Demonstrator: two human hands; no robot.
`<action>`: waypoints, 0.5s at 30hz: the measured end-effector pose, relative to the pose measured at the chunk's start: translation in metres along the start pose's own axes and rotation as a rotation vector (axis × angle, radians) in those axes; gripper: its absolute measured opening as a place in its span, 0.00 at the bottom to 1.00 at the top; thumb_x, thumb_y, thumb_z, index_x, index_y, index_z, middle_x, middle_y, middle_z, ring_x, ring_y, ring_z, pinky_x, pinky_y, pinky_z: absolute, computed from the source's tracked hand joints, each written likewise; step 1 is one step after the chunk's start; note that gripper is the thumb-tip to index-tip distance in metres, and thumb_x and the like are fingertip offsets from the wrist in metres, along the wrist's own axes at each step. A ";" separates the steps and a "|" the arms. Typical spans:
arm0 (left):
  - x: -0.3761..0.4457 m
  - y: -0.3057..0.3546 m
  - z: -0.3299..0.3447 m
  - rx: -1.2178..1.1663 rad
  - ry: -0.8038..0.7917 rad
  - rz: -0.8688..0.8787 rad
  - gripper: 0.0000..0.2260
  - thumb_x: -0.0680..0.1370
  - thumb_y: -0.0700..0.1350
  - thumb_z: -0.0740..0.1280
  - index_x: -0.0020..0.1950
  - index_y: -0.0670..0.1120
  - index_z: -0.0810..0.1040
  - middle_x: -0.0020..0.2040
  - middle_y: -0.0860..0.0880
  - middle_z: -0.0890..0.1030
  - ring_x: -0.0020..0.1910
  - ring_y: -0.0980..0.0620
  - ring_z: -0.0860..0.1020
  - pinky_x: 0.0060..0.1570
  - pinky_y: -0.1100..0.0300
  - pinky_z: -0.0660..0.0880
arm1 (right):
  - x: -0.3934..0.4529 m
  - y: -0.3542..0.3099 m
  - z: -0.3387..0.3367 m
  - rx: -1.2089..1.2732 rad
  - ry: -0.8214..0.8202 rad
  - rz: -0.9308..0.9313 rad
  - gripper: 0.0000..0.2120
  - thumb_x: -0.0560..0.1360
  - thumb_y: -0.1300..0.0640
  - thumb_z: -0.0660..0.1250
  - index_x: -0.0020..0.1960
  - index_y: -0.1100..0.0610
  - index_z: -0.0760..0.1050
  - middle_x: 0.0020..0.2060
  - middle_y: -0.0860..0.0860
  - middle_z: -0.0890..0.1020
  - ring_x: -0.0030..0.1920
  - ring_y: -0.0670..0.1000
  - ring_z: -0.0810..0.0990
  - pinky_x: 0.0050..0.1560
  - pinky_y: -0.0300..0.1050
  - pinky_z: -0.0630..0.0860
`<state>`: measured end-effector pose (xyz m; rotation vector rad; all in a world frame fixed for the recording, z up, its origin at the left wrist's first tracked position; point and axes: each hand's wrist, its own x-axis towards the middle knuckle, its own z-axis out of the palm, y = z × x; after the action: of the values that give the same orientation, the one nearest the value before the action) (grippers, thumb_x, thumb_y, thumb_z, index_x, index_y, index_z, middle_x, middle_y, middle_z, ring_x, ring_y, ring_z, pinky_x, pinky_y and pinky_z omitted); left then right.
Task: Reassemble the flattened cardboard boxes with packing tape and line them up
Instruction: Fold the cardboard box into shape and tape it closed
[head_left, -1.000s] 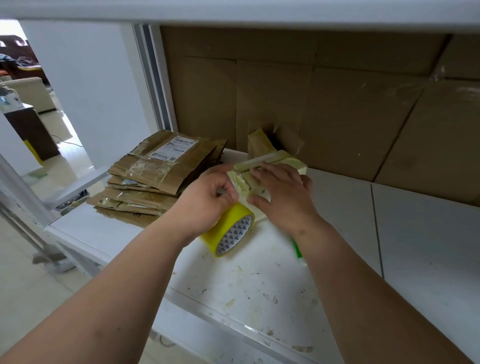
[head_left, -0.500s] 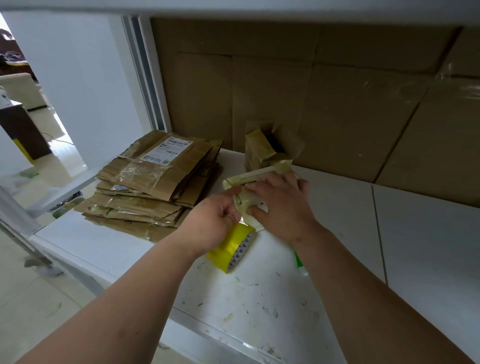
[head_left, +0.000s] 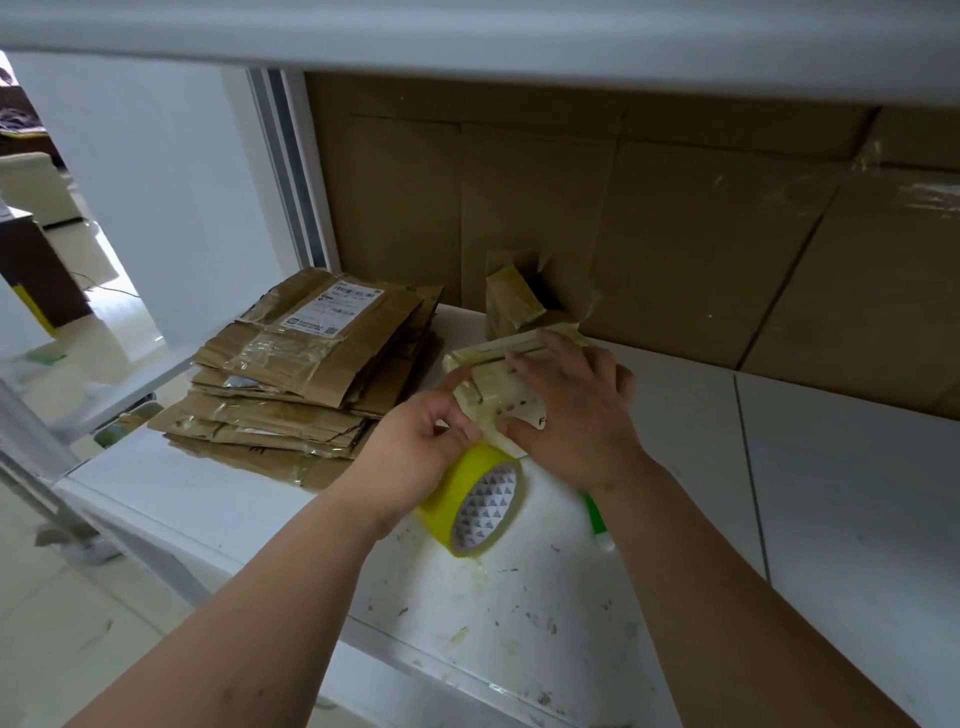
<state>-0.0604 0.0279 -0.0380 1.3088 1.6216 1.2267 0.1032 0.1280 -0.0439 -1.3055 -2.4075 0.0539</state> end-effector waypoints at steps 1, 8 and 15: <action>-0.001 -0.001 -0.002 -0.075 0.029 -0.035 0.09 0.79 0.40 0.69 0.39 0.47 0.76 0.44 0.67 0.81 0.44 0.64 0.80 0.50 0.55 0.77 | -0.002 0.000 0.001 0.000 -0.014 0.021 0.33 0.73 0.35 0.65 0.75 0.36 0.59 0.78 0.42 0.50 0.75 0.55 0.50 0.70 0.56 0.49; -0.018 -0.010 -0.016 -0.261 0.022 -0.184 0.09 0.78 0.37 0.68 0.38 0.45 0.77 0.60 0.58 0.79 0.56 0.56 0.80 0.59 0.50 0.75 | -0.013 -0.007 0.002 0.011 0.025 0.054 0.26 0.75 0.40 0.67 0.71 0.41 0.68 0.76 0.42 0.61 0.77 0.51 0.51 0.74 0.58 0.47; -0.035 -0.011 -0.022 -0.270 -0.007 -0.143 0.07 0.79 0.38 0.68 0.40 0.44 0.77 0.72 0.57 0.70 0.69 0.56 0.71 0.70 0.49 0.68 | -0.027 -0.010 0.000 0.088 0.346 0.076 0.23 0.69 0.40 0.70 0.62 0.48 0.78 0.66 0.48 0.76 0.67 0.57 0.71 0.65 0.57 0.57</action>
<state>-0.0757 -0.0118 -0.0432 1.0110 1.4581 1.2988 0.1084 0.1007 -0.0502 -1.2514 -2.0429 -0.0412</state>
